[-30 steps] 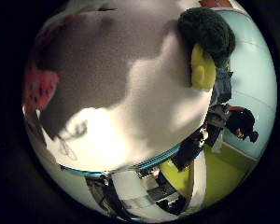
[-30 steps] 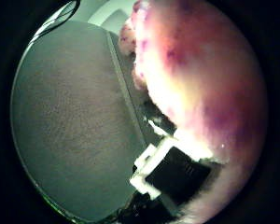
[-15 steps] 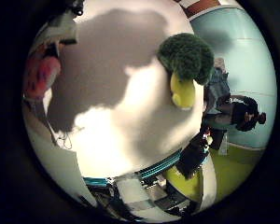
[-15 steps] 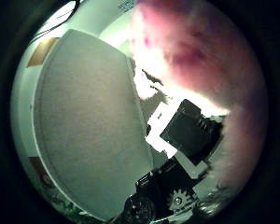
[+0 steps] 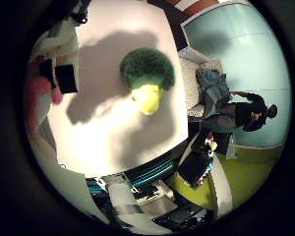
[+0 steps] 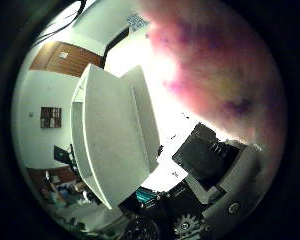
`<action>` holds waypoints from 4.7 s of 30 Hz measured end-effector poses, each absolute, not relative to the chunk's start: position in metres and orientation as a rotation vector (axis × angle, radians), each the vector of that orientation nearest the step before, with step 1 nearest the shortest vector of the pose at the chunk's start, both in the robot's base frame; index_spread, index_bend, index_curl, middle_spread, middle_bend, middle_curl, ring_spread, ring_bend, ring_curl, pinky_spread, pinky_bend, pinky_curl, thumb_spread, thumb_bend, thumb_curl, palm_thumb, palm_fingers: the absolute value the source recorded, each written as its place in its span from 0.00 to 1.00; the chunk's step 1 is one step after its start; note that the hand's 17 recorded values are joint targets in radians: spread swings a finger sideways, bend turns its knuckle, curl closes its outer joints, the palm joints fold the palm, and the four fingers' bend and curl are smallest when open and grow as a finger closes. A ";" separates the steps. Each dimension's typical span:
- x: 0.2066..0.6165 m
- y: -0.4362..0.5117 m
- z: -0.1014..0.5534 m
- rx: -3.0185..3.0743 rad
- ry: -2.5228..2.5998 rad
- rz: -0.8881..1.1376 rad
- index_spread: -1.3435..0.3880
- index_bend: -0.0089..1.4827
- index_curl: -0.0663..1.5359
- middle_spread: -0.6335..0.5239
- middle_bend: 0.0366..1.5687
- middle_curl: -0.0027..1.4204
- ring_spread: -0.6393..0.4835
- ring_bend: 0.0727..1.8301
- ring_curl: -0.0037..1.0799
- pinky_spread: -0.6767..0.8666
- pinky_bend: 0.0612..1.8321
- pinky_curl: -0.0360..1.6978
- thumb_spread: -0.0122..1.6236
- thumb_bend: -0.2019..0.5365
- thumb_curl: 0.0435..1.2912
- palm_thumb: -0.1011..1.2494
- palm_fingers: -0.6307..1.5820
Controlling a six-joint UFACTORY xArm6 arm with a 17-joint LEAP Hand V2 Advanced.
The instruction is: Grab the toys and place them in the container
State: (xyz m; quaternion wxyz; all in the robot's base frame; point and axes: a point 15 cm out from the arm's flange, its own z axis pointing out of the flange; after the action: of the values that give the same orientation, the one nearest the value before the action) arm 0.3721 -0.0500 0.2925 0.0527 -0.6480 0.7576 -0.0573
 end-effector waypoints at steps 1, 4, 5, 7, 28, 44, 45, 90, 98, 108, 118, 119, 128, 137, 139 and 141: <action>0.370 -0.051 0.303 -1.975 2.298 -0.182 0.57 0.70 0.68 0.33 0.82 0.73 0.35 0.81 0.75 0.31 0.79 0.55 0.69 0.26 0.45 0.83 0.66; 0.364 -0.050 0.333 -1.983 2.287 -0.194 0.57 0.70 0.69 0.33 0.83 0.73 0.35 0.80 0.76 0.31 0.78 0.56 0.68 0.26 0.46 0.83 0.66; 0.363 -0.050 0.343 -1.984 2.282 -0.199 0.57 0.69 0.69 0.33 0.83 0.73 0.35 0.80 0.76 0.31 0.78 0.57 0.68 0.26 0.46 0.83 0.66; 0.359 -0.049 0.363 -1.986 2.275 -0.204 0.57 0.69 0.69 0.33 0.82 0.73 0.35 0.80 0.77 0.31 0.77 0.57 0.67 0.25 0.47 0.83 0.66; 0.312 0.095 0.499 -2.189 1.957 -0.162 0.56 0.64 0.72 0.33 0.80 0.73 0.33 0.76 0.81 0.30 0.74 0.62 0.65 0.25 0.51 0.80 0.68; 0.310 0.205 0.486 -2.324 1.740 -0.098 0.55 0.63 0.73 0.33 0.78 0.75 0.33 0.75 0.83 0.29 0.72 0.63 0.65 0.25 0.52 0.80 0.69; 0.310 0.212 0.485 -2.330 1.722 -0.097 0.55 0.62 0.73 0.33 0.78 0.75 0.33 0.75 0.83 0.29 0.72 0.64 0.65 0.25 0.52 0.80 0.69; 0.316 0.172 0.431 -2.478 1.755 -0.072 0.55 0.11 0.21 0.63 0.16 0.24 0.77 0.29 0.23 0.78 0.39 0.26 0.73 0.25 0.26 0.54 0.33; 0.344 0.079 0.436 -2.333 1.952 -0.109 0.56 0.11 0.20 0.65 0.17 0.24 0.77 0.30 0.22 0.77 0.38 0.22 0.73 0.25 0.26 0.54 0.34; 0.367 -0.056 0.415 -2.135 2.229 -0.107 0.58 0.10 0.20 0.65 0.17 0.23 0.77 0.29 0.21 0.76 0.38 0.20 0.74 0.25 0.26 0.53 0.34; 0.390 -0.163 0.347 -1.931 2.494 -0.027 0.64 0.10 0.19 0.74 0.15 0.23 0.81 0.28 0.20 0.76 0.41 0.19 0.74 0.25 0.24 0.47 0.29; 0.395 -0.171 0.342 -1.912 2.501 -0.042 0.64 0.11 0.19 0.74 0.14 0.23 0.82 0.28 0.20 0.76 0.41 0.19 0.73 0.24 0.24 0.47 0.28; 0.415 -0.216 0.272 -1.818 2.554 -0.080 0.64 0.10 0.19 0.75 0.12 0.23 0.82 0.24 0.20 0.76 0.40 0.18 0.73 0.25 0.23 0.45 0.28; 0.408 -0.238 0.178 -1.793 2.597 -0.013 0.63 0.11 0.19 0.75 0.12 0.23 0.82 0.23 0.21 0.76 0.39 0.17 0.73 0.25 0.22 0.44 0.28; 0.408 -0.242 0.169 -1.787 2.603 -0.009 0.63 0.11 0.19 0.75 0.12 0.23 0.82 0.23 0.21 0.76 0.39 0.18 0.73 0.25 0.22 0.44 0.28; 0.410 -0.245 0.161 -1.784 2.605 -0.013 0.63 0.11 0.19 0.75 0.11 0.23 0.82 0.23 0.22 0.76 0.38 0.18 0.73 0.25 0.22 0.44 0.29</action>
State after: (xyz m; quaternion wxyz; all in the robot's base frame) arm 0.4101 -0.2451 0.1613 -0.0080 -0.5650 0.8250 -0.0042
